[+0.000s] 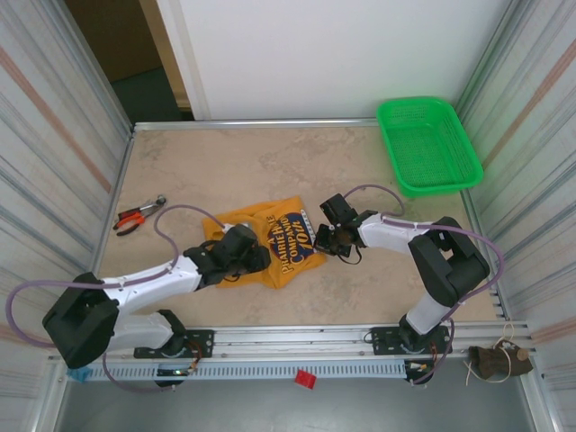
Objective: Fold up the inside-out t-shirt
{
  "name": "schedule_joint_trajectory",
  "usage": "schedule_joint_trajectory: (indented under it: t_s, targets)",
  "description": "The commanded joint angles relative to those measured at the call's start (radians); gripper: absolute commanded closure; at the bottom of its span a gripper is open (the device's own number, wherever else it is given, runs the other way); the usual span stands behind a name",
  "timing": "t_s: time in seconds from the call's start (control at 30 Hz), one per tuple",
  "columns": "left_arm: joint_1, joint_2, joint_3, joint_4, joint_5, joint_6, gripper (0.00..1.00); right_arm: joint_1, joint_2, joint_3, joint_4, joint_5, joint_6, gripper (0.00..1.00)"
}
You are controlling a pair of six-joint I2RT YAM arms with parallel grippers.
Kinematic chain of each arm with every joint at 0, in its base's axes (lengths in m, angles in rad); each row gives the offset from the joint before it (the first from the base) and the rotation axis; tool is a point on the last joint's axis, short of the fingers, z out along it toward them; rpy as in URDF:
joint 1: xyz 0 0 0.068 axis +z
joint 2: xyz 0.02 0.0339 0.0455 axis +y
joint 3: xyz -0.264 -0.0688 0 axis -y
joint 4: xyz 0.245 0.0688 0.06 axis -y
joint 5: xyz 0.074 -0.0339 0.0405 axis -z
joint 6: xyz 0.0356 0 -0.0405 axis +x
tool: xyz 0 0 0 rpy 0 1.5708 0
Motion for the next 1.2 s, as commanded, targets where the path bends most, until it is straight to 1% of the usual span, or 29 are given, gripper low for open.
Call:
schedule_joint_trajectory:
  t_s: [0.0,0.03,0.1,0.2,0.23,0.4,0.5,0.6,0.73,0.83,0.97,1.07,1.1,1.17]
  targets:
    - [-0.003,0.027,-0.016,0.015,-0.020,-0.015,0.63,-0.012,0.028,-0.021,-0.093,0.089,0.016,1.00]
    - [-0.003,0.029,-0.014,0.007,-0.029,-0.018,0.74,-0.013,0.028,-0.020,-0.095,0.092,0.017,1.00]
    - [-0.004,0.012,-0.008,-0.027,-0.045,-0.024,0.85,-0.012,0.026,-0.021,-0.099,0.101,0.020,1.00]
    - [-0.008,-0.077,-0.012,-0.121,-0.098,-0.066,0.99,-0.014,0.020,-0.021,-0.105,0.117,0.026,1.00]
    - [-0.011,-0.121,-0.021,-0.155,-0.123,-0.090,1.00,-0.014,0.017,-0.021,-0.109,0.123,0.028,1.00]
    - [-0.013,-0.335,-0.095,-0.287,-0.193,-0.232,1.00,-0.018,0.013,-0.025,-0.110,0.136,0.036,1.00]
    - [-0.013,-0.421,-0.137,-0.348,-0.211,-0.315,1.00,-0.018,0.012,-0.028,-0.110,0.138,0.039,1.00]
    - [-0.014,-0.475,-0.175,-0.393,-0.214,-0.386,1.00,-0.017,0.016,-0.028,-0.109,0.139,0.042,1.00]
    - [-0.027,-0.517,-0.204,-0.503,-0.222,-0.532,1.00,-0.017,0.019,-0.028,-0.110,0.143,0.046,1.00]
    - [-0.063,-0.525,-0.210,-0.534,-0.203,-0.593,1.00,-0.017,0.019,-0.025,-0.114,0.144,0.045,1.00]
    - [-0.157,-0.473,-0.204,-0.551,-0.145,-0.650,1.00,-0.018,0.021,-0.020,-0.115,0.147,0.046,1.00]
    - [-0.229,-0.443,-0.182,-0.585,-0.155,-0.693,1.00,-0.020,0.025,-0.017,-0.115,0.148,0.048,1.00]
    - [-0.239,-0.443,-0.165,-0.614,-0.173,-0.697,0.91,-0.020,0.024,-0.016,-0.116,0.148,0.048,1.00]
    - [-0.241,-0.461,-0.131,-0.659,-0.230,-0.679,0.65,-0.020,0.023,-0.016,-0.116,0.148,0.048,1.00]
